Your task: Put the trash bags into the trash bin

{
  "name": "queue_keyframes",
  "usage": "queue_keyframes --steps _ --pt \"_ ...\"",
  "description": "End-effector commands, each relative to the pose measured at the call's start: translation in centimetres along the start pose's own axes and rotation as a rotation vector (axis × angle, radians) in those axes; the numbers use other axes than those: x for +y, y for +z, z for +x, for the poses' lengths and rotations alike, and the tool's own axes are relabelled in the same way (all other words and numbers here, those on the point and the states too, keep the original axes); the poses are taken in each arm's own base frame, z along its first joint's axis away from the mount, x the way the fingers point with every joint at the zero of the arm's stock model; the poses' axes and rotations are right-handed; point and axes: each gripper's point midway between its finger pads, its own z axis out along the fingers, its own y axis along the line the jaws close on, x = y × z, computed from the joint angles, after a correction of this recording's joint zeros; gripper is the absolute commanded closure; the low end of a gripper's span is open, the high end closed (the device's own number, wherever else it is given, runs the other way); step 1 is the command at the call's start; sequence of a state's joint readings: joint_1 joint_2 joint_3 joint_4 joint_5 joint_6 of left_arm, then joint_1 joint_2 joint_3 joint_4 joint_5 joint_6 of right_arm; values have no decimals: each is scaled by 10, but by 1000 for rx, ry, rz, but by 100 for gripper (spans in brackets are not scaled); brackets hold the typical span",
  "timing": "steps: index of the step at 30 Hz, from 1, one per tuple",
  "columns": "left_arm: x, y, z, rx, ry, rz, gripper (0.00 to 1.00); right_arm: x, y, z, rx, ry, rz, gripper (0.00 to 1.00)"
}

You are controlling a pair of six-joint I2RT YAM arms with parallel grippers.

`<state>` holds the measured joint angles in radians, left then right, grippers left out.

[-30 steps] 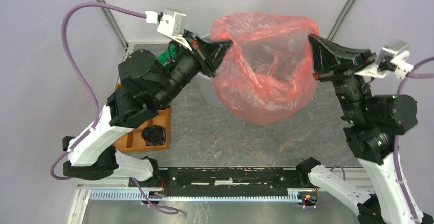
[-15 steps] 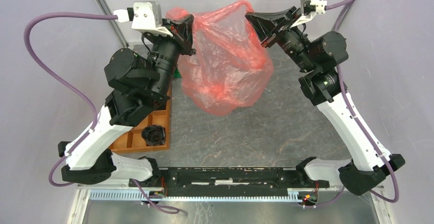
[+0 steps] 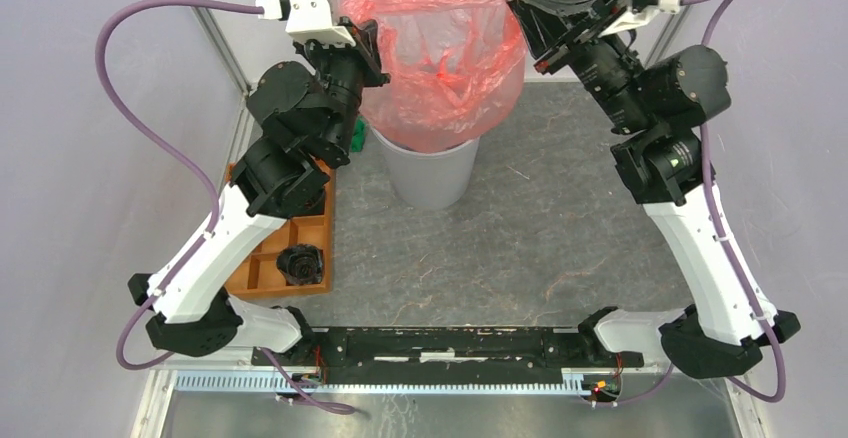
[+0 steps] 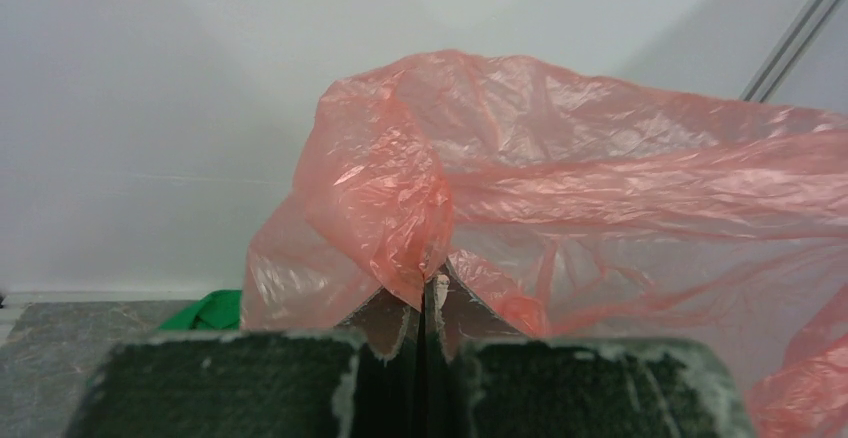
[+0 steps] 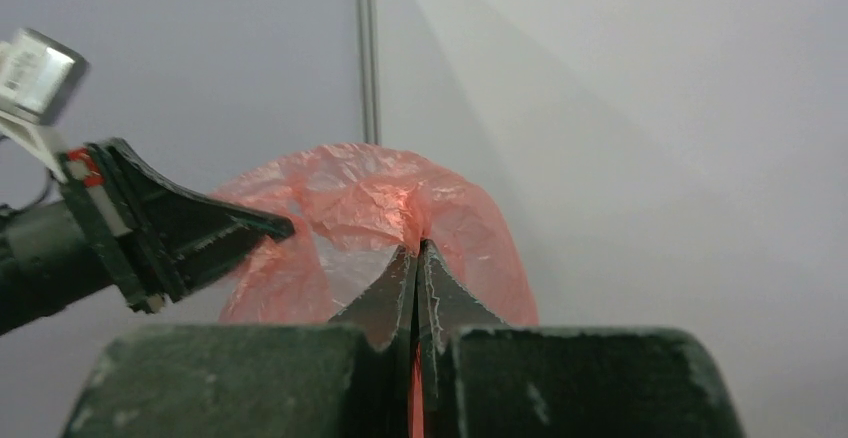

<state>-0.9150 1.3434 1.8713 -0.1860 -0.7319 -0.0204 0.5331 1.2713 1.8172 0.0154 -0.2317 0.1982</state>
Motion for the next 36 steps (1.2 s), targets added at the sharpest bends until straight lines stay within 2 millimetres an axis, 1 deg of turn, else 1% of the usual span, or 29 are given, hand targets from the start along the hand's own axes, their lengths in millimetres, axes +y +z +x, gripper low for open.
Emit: queue_keyframes --steps 1,4,7,10,11,13,14,16,19,22,24,27,29,33,36 --pt "10 -1 0 0 -65 -48 98 -27 -3 57 145 -41 108 99" --pt "20 -1 15 18 -35 -90 98 -24 -4 91 211 -20 74 99" --pt "34 6 42 59 88 -147 98 -23 -3 121 276 2 52 99" --pt "45 18 87 146 208 -145 98 -23 -2 154 360 31 36 99" --pt "48 22 102 182 227 -139 98 -22 -3 162 383 40 29 99" --pt "52 29 133 263 206 -123 98 -23 -7 184 447 57 29 99" --pt "57 32 145 302 196 -130 98 -27 -10 195 480 59 43 99" --pt "59 35 168 382 178 -112 98 -33 -18 214 543 58 77 99" --pt "58 41 205 488 144 -39 98 -48 -38 246 649 37 159 99" --pt "65 49 239 580 116 -16 98 -64 -55 277 731 -5 227 99" --pt "66 52 258 634 91 -1 98 -70 -64 300 782 -23 239 99" --pt "60 52 281 695 65 49 98 -71 -66 327 843 -28 211 99" --pt "57 50 292 723 56 65 98 -68 -65 340 876 -18 179 99" --pt "52 42 311 770 35 104 98 -62 -62 354 894 11 139 99" --pt "48 33 329 819 12 136 98 -51 -62 366 907 54 83 99"
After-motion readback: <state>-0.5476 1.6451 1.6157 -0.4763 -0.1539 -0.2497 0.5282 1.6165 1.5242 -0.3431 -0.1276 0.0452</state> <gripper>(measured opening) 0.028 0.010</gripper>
